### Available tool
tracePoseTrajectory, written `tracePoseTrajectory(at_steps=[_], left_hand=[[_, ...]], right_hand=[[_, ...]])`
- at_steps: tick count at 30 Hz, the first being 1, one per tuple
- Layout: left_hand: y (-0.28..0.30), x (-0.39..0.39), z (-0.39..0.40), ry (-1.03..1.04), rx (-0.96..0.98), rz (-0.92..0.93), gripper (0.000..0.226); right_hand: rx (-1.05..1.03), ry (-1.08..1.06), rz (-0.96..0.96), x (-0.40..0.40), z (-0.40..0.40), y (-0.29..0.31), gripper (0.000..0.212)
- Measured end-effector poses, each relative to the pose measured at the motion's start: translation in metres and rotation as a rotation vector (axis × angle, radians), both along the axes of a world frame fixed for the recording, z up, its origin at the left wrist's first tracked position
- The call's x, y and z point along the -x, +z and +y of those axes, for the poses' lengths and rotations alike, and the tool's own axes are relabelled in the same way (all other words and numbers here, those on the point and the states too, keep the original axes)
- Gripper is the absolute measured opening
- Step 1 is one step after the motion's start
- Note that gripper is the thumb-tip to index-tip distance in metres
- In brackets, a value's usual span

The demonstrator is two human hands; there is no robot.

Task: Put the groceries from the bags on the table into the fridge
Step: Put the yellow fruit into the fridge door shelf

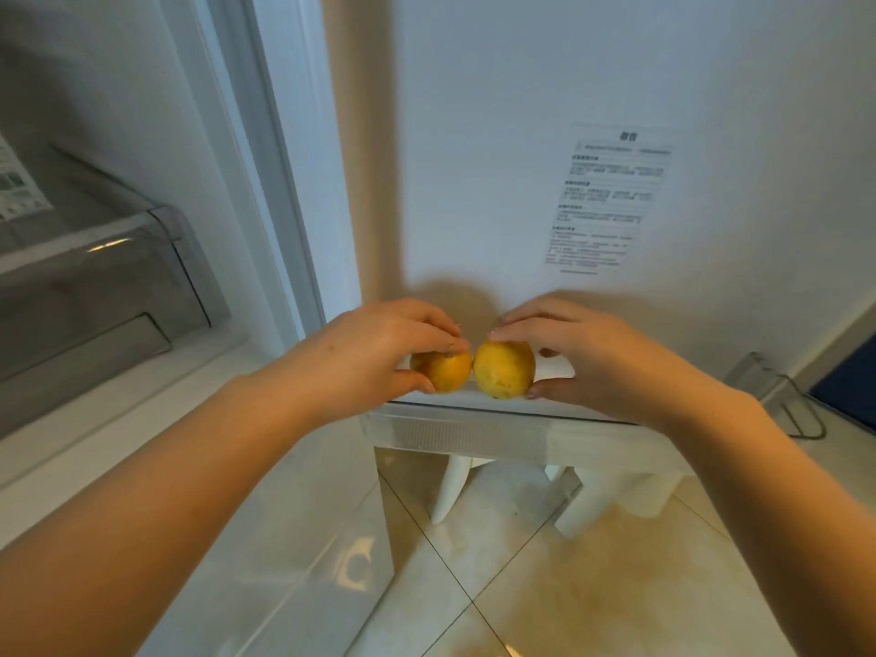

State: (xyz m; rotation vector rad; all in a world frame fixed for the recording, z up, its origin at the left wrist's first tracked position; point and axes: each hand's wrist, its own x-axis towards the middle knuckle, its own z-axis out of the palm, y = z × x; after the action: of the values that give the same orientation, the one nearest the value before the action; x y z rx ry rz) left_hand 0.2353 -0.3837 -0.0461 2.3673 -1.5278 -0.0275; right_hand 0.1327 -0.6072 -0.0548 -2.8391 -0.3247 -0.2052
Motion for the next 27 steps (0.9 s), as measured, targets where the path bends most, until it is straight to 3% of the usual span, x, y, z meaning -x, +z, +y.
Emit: tracePoseTrajectory(at_steps=[10,18,22,27], left_hand=[[0.006,-0.009,-0.017,-0.152,-0.320,-0.053,0.054],[0.005,-0.011,-0.018,-0.144,-0.326,0.019,0.056],[0.009,-0.002,-0.009,-0.049,-0.181,0.033,0.050],[0.008,0.024,0.012,0.098,0.168,0.001,0.038]], right_hand=[[0.177,0.082,0.140,-0.007,0.002,0.000,0.064],[0.188,0.101,0.177,-0.010,-0.001,-0.003,0.066],[0.128,0.090,0.175,-0.005,-0.002,0.002,0.062],[-0.135,-0.052,-0.046,0.019,0.006,0.014,0.047]])
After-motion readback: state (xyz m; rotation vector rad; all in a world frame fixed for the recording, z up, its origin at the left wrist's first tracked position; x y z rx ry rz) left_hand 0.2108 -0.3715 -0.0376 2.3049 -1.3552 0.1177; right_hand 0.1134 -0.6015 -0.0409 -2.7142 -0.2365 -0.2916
